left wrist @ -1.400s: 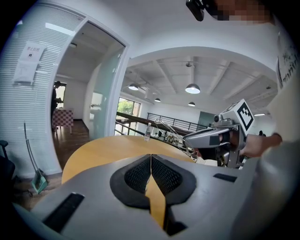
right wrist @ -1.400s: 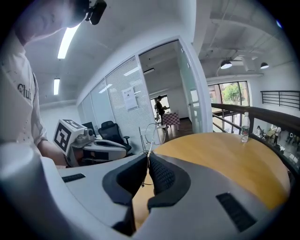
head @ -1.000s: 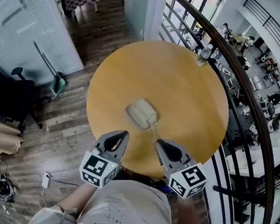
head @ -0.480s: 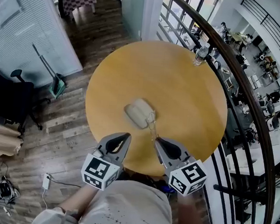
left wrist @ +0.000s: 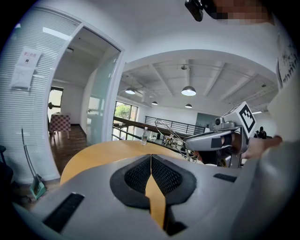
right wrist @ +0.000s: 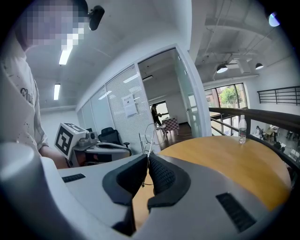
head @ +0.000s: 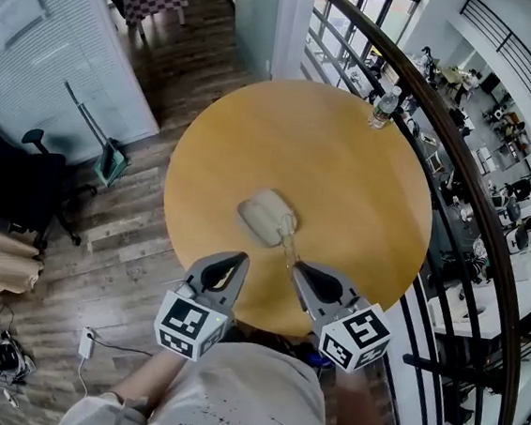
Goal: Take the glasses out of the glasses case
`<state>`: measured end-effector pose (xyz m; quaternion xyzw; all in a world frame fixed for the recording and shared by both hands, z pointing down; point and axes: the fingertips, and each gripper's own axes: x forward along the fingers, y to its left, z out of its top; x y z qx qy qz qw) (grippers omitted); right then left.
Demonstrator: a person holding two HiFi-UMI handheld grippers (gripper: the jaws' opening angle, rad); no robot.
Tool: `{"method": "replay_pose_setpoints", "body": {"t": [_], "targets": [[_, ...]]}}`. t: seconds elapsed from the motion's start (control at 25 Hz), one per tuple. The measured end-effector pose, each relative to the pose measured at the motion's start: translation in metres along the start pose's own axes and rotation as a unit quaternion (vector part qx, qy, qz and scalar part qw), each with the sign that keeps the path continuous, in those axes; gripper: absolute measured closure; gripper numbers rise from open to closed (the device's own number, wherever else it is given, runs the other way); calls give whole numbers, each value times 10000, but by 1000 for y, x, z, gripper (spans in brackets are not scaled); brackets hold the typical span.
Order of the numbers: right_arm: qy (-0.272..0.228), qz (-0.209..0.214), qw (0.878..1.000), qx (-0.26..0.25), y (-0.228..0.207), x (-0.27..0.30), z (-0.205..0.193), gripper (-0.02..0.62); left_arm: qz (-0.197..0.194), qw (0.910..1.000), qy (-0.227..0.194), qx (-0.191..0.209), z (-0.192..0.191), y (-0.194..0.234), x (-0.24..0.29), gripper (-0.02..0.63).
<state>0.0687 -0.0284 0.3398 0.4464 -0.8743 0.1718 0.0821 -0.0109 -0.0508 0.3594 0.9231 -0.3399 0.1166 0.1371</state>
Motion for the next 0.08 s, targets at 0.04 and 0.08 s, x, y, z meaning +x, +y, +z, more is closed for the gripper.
{"method": "replay_pose_setpoints", "body": {"t": [0.04, 0.08], "targets": [[5, 6, 10000, -2, 0, 1, 0, 560, 2, 10000, 1, -5, 0, 1, 0, 581], [10, 11, 10000, -4, 0, 3, 1, 560, 5, 10000, 2, -9, 0, 3, 0, 581]]}}
